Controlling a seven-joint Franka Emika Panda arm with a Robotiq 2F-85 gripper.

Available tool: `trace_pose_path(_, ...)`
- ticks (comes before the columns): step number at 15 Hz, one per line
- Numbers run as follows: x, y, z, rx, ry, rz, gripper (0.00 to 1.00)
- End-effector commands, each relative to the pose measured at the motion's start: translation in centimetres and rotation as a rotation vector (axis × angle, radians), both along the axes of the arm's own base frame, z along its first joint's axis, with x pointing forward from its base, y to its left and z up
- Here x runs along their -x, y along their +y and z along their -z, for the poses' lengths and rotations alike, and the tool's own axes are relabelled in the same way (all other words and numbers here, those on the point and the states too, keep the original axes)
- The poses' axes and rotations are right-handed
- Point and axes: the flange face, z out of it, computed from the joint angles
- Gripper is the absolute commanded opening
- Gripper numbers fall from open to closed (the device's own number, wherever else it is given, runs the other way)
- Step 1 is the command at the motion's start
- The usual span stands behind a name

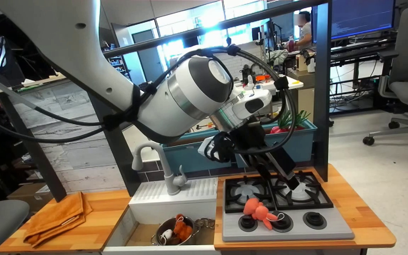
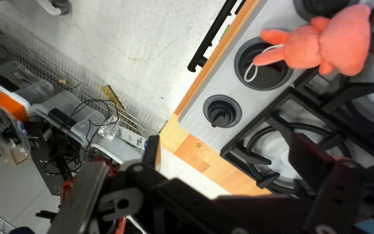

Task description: Remove all the toys from the pot and put them on the stove, then take the towel and clean the base top on the left

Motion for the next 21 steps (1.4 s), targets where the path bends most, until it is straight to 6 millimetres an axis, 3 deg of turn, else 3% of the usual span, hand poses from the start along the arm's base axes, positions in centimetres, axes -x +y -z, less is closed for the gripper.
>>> trace_pose_path(1,0.0,0.2,0.0,-0.003,0.003,-0.015,1.00)
trace_pose_path(6,-0.3,0.8,0.5,0.106,-0.170,0.087,1.00)
trace_pose_path(8,0.4,1.6,1.2,0.160,-0.221,-0.019,1.00)
trace_pose_path(10,2.5,2.2,1.6,0.107,-0.216,-0.153,1.00)
trace_pose_path(12,4.0,1.7,1.0,0.052,-0.229,-0.249,1.00)
trace_pose_path(14,4.0,0.5,0.0,0.030,-0.240,-0.357,1.00)
trace_pose_path(17,1.6,-0.4,-2.0,-0.004,-0.256,-0.500,1.00)
trace_pose_path(21,-3.2,1.7,-3.8,-0.099,-0.307,-0.681,1.00)
